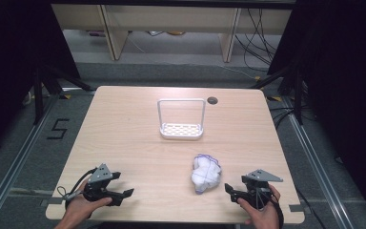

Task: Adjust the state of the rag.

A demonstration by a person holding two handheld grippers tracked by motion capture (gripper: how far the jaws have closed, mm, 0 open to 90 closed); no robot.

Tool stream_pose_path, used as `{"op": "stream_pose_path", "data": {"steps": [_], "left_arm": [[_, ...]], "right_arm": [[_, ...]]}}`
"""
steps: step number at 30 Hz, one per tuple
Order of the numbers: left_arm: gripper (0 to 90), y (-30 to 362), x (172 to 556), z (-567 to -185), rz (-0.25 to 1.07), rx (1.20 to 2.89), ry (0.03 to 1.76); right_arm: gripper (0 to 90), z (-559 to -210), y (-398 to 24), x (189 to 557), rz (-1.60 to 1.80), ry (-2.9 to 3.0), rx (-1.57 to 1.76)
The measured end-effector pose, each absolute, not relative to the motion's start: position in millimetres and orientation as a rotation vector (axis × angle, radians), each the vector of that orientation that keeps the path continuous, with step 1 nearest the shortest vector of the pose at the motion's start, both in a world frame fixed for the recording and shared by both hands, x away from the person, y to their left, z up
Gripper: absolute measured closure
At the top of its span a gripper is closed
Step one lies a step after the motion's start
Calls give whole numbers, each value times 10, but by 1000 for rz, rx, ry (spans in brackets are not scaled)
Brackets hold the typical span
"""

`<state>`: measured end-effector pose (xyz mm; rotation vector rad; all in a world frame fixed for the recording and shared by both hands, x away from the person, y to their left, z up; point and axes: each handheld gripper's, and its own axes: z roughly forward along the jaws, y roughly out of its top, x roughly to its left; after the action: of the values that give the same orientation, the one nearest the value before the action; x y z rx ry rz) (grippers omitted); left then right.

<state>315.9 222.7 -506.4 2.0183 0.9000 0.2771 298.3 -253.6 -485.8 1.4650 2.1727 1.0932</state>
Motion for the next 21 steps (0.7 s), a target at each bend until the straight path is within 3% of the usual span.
{"op": "stream_pose_path", "data": {"steps": [21], "left_arm": [[159, 2231, 3150, -5054, 278, 2050, 896]], "right_arm": [[305, -4561, -2257, 3175, 1108, 2201, 1298]]}}
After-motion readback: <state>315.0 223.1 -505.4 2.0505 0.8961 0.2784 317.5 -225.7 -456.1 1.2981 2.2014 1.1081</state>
